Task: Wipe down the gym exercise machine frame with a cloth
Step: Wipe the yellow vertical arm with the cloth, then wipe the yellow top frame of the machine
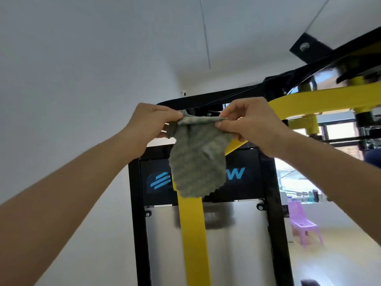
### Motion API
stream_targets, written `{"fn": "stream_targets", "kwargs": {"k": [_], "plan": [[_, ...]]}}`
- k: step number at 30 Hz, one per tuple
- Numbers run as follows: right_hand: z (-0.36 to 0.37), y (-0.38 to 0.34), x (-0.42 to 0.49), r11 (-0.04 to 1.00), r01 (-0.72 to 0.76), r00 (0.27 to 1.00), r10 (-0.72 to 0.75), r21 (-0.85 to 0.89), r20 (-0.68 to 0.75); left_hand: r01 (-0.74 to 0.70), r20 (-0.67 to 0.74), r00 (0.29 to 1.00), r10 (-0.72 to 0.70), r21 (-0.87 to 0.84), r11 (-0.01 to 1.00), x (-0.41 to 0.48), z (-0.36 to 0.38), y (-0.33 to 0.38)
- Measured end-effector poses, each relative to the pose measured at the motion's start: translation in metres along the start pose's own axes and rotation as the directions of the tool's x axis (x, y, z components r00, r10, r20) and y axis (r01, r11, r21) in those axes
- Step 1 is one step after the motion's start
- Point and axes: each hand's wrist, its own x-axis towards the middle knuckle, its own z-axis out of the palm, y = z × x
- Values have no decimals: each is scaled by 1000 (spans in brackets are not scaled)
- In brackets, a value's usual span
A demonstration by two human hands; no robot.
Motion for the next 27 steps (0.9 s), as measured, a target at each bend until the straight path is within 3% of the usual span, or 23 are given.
{"fn": "stream_targets", "kwargs": {"k": [3,5,7,10,13,16,19,23,27], "plan": [[-10,-3,18,896,132,985,-168,-424,-48,-55,-25,998,59,151,987,25,8,4],[-13,-1,26,797,171,975,-221,-579,-17,-66,10,998,66,255,965,33,18,4],[-11,3,29,731,180,967,-253,-658,-17,-41,142,990,-17,401,915,35,28,4],[-10,3,26,692,220,946,-323,-687,-22,-25,270,956,-112,456,890,32,33,4],[-14,3,21,691,283,944,-323,-665,66,-142,331,943,26,330,933,23,28,8],[-18,8,22,678,354,926,-350,-644,140,-280,541,839,52,349,894,11,29,3],[-23,15,23,586,510,855,-426,-629,296,-460,528,832,171,484,745,11,37,-8],[-39,29,21,436,643,766,-353,-629,538,-502,508,829,235,490,713,12,53,-5],[-70,48,28,400,653,755,-404,-643,516,-507,469,842,268,518,689,13,77,5]]}}
